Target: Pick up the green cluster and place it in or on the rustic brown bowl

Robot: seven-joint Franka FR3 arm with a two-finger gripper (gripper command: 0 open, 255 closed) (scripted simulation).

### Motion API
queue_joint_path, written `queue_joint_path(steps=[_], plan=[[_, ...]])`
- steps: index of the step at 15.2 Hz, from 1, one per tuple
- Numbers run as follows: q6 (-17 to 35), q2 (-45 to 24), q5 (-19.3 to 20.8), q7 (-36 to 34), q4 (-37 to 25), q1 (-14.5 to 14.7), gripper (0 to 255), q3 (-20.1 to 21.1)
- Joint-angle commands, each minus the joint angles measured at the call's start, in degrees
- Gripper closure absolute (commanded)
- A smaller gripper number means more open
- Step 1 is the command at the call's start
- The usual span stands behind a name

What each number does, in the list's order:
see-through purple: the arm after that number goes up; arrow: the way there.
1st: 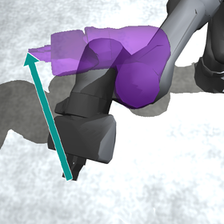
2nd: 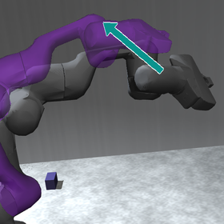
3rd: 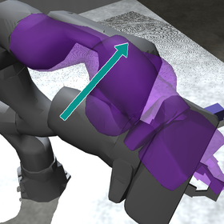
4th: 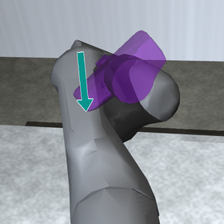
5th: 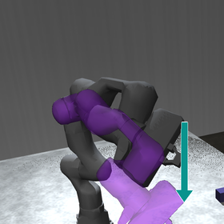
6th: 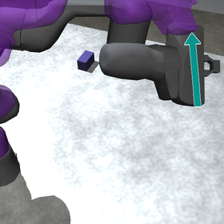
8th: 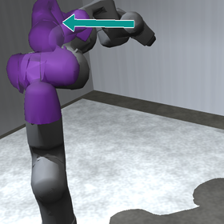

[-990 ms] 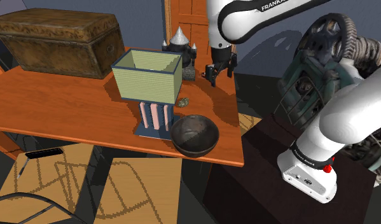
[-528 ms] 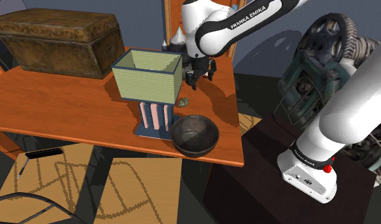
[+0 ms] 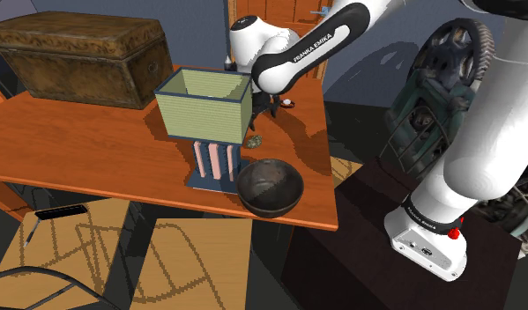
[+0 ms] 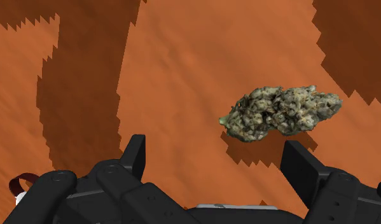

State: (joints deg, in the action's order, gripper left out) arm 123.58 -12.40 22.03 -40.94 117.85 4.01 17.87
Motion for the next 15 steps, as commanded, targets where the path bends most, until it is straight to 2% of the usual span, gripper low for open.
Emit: queue_joint_path(steps=[1, 5, 12, 13, 15], plan=[[1.21, -1.34, 0.88, -0.73, -0.02, 0.11, 0, -0.25], [3.48, -2.82, 2.04, -1.45, 0.89, -0.04, 0, -0.79], [3.47, -2.81, 2.03, -1.45, 0.89, -0.03, 0, -0.78], [3.47, -2.81, 2.03, -1.45, 0.89, -0.03, 255, -0.78], [3.47, -2.81, 2.03, -1.45, 0.89, -0.03, 255, -0.78]])
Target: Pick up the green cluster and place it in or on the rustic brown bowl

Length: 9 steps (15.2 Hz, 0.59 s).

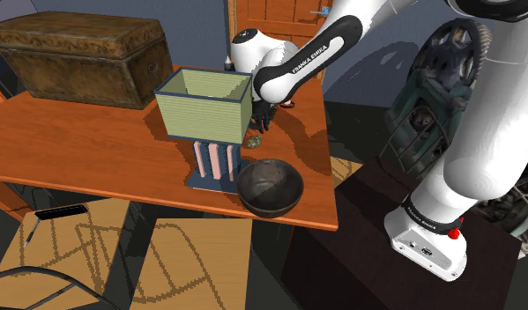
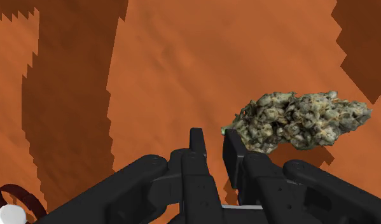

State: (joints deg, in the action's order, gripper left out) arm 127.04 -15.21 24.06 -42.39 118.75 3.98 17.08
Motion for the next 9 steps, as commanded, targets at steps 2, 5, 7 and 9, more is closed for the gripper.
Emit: queue_joint_path(steps=[2, 5, 7, 9], plan=[[0.00, 0.00, 0.00, 0.00, 0.00, 0.00, 255, 0.00], [0.00, 0.00, 0.00, 0.00, 0.00, 0.00, 255, 0.00], [0.00, 0.00, 0.00, 0.00, 0.00, 0.00, 255, 0.00], [1.72, 0.26, -6.07, -2.07, 0.39, -1.13, 0, 0.63]])
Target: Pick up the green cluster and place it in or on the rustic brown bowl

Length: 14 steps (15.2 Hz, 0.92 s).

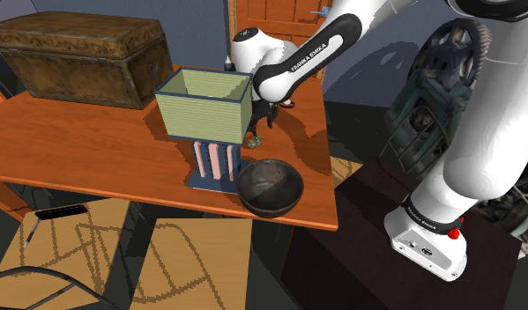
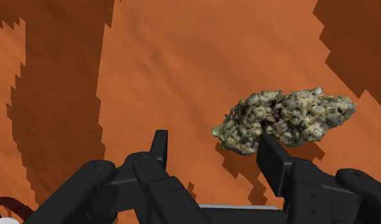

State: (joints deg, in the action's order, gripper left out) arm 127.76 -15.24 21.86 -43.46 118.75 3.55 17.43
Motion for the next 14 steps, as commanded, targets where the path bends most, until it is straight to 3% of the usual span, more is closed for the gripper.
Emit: queue_joint_path(steps=[1, 2, 3, 10, 14], plan=[[2.98, 0.58, -10.00, -2.94, 0.95, -1.97, 0, 1.09], [5.22, 0.90, -16.27, -4.66, 1.68, -3.24, 0, 1.97], [6.20, 1.03, -18.88, -5.30, 2.02, -3.82, 0, 2.41], [11.20, -3.12, -16.85, -6.69, 3.09, -3.09, 0, 1.69], [11.20, -3.12, -16.86, -6.68, 3.10, -3.07, 0, 1.68]])
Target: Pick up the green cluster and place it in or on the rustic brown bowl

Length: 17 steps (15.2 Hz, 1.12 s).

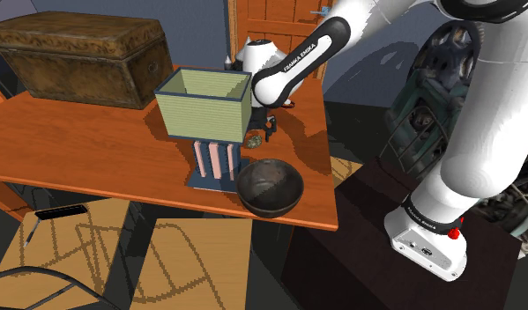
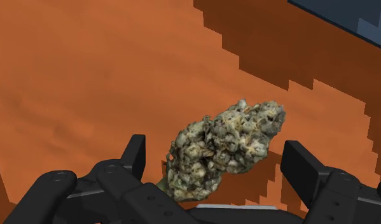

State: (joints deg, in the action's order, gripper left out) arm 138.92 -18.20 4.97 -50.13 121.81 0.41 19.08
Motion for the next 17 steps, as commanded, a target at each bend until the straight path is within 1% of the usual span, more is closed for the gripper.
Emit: queue_joint_path(steps=[1, 4, 5, 14, 17], plan=[[0.04, -0.15, 0.04, -0.01, 0.04, 0.07, 0, 0.03], [0.04, -0.15, 0.04, -0.01, 0.04, 0.07, 0, 0.03], [0.06, -0.08, 0.01, -0.02, 0.11, 0.06, 255, 0.04], [0.04, -0.15, 0.03, -0.01, 0.04, 0.07, 255, 0.02], [-1.90, 1.55, -0.78, 0.47, -0.29, -0.24, 255, 0.41]])
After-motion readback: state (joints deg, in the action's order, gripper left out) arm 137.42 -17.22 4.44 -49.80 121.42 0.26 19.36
